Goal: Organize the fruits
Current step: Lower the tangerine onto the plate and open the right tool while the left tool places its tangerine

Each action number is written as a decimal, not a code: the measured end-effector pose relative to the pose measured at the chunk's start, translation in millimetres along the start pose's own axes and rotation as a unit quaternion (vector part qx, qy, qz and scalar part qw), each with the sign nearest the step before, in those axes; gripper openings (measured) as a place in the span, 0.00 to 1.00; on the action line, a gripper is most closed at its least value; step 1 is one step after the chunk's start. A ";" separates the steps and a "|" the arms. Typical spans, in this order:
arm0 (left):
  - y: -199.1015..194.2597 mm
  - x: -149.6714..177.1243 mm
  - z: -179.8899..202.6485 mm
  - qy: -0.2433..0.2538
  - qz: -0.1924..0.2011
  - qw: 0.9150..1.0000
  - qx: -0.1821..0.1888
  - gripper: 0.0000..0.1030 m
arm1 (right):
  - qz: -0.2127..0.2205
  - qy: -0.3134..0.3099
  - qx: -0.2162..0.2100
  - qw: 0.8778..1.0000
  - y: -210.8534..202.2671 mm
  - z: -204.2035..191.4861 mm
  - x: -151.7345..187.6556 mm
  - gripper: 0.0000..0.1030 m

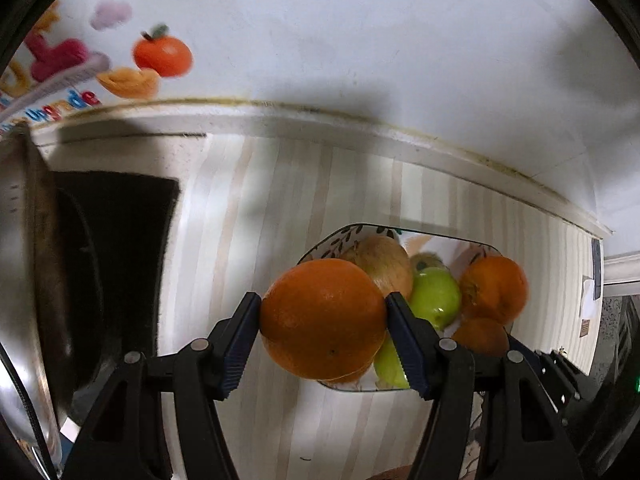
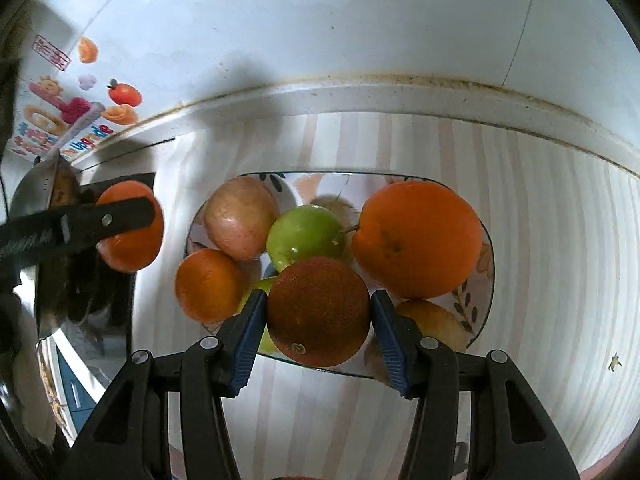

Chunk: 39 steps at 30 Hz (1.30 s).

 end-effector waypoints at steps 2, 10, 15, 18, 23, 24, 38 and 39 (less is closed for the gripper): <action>13.7 -3.1 -0.9 -0.002 -0.019 1.000 0.005 0.60 | -0.002 0.002 0.005 1.000 10.0 -2.7 0.7 0.55; 37.7 -9.5 -3.2 -0.008 -0.042 0.999 0.003 0.61 | -0.009 0.019 0.003 1.000 15.3 5.4 -1.7 0.62; 48.5 -12.0 -10.4 -0.015 -0.059 0.998 0.013 0.62 | -0.003 0.021 0.003 1.000 11.7 2.1 -4.4 0.78; 49.4 -12.6 -11.8 -0.015 -0.061 0.998 0.018 0.62 | -0.002 0.019 0.003 1.000 10.6 -0.2 -5.4 0.79; 52.4 -12.4 -16.2 -0.019 -0.079 0.996 0.020 0.62 | 0.002 0.019 -0.005 1.000 6.5 -3.7 -5.4 0.86; 54.1 -12.3 -18.4 -0.024 -0.083 0.996 0.024 0.62 | 0.003 0.021 -0.008 1.000 5.5 -3.8 -5.1 0.86; 48.7 -6.9 -30.6 -0.040 -0.081 0.994 0.061 0.68 | 0.005 0.022 -0.012 1.000 2.5 -10.6 -0.5 0.86; 45.2 -6.4 -30.0 -0.037 -0.076 0.994 0.067 0.69 | 0.007 0.022 -0.012 1.000 0.9 -11.2 -0.3 0.86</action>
Point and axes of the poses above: each gripper's, at about its wrist camera, not at the fingertips, and y roughly the way its jaws point, z to its right, x to its underside, the point moved 1 cm from there along y, roughly the way its jaws point, and after that the axes turned 9 degrees about -x, right-handed, at the moved point
